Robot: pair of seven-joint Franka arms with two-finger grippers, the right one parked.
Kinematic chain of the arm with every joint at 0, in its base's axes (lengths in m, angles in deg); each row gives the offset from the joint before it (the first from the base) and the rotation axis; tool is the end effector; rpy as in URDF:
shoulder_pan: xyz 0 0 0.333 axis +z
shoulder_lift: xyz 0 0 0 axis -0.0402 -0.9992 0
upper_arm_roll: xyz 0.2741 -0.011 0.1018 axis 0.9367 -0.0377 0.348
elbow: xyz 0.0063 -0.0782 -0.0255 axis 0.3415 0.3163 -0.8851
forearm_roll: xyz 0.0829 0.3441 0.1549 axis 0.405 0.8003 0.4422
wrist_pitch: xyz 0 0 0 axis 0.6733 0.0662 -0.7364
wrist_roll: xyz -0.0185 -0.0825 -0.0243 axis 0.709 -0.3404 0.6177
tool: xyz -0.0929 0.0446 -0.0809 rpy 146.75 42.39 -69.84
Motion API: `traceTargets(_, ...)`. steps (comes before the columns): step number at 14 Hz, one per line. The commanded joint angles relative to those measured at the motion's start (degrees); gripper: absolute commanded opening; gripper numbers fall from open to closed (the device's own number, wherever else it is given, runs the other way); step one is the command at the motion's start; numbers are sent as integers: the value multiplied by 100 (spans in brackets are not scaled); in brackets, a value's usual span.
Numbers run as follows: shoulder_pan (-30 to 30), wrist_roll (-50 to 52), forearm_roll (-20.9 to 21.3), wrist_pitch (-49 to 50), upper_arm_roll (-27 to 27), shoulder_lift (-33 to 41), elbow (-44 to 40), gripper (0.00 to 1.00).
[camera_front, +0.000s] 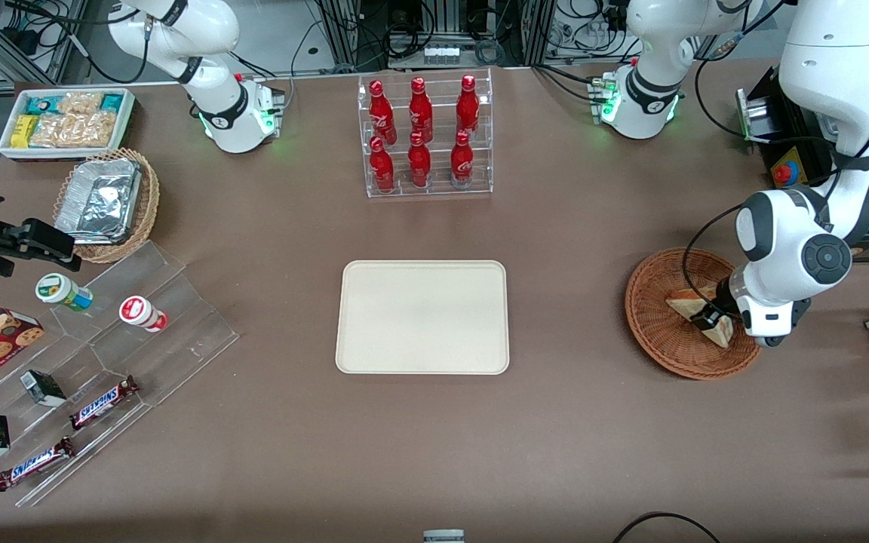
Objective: Place sandwich from basket to tray
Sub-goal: 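Lower the left gripper and grasp the wrapped sandwich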
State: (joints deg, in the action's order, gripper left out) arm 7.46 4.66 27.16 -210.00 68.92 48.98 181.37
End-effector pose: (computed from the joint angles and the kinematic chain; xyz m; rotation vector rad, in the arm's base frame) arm 0.5509 0.0324 0.1911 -2.8603 -1.1927 0.1354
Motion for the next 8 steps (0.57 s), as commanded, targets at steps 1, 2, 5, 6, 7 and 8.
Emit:
traceTargets(1,-5,100,115,-3,-37,43,-55,31)
traceTargets(2,-40,92,115,154,-37,105,-142,29)
traceTargets(5,-320,92,115,1548,-54,342,-834,27)
traceTargets(6,-522,101,123,1927,-54,395,-1081,27)
traceTargets(7,-733,92,184,2131,-54,439,-1249,27)
traceTargets(8,-979,100,272,2246,-63,457,-1381,27)
